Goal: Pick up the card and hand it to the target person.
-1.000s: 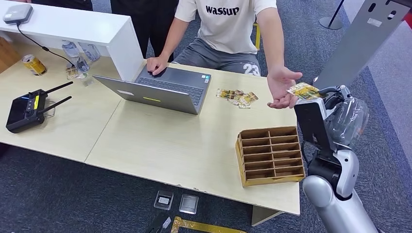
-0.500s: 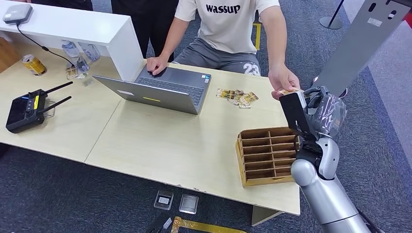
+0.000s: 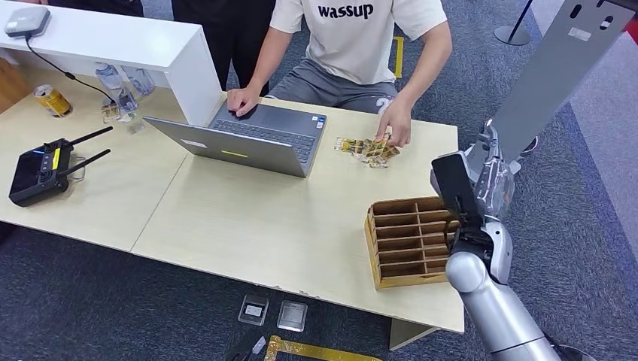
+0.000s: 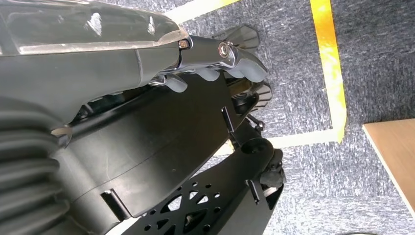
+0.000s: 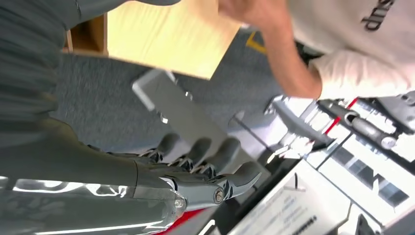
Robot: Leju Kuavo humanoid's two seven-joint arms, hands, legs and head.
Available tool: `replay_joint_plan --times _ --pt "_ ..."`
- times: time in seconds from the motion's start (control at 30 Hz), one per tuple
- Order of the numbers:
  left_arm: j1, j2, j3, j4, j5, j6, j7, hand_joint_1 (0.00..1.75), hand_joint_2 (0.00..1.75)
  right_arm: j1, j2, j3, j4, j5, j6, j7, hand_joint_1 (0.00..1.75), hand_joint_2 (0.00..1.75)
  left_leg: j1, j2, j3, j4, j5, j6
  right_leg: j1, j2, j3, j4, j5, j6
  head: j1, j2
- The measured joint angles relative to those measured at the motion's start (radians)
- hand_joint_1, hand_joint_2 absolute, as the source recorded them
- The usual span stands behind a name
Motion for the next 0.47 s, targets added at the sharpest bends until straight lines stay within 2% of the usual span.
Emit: replay_joint_plan --times 0.2,0.47 --pt "0.001 0.0 0.011 0.0 0.013 0.0 0.004 0.0 0.0 0.151 -0.074 -0.031 -0.253 -0.245 0.084 -0.047 0.0 1.75 0.0 -0.004 -0.001 0.001 0.0 0.0 0.0 -0.004 0.0 0.0 -0.001 0.001 0.0 0.0" --pt "0.002 0.002 0.027 0.0 0.028 0.002 0.0 0.0 0.0 0.303 -0.139 -0.058 -0.477 -0.421 0.189 -0.056 0.0 1.75 0.0 -0.005 -0.002 0.001 0.0 0.0 0.0 -0.005 0.0 0.001 -0.001 0.0 0.0 0.0"
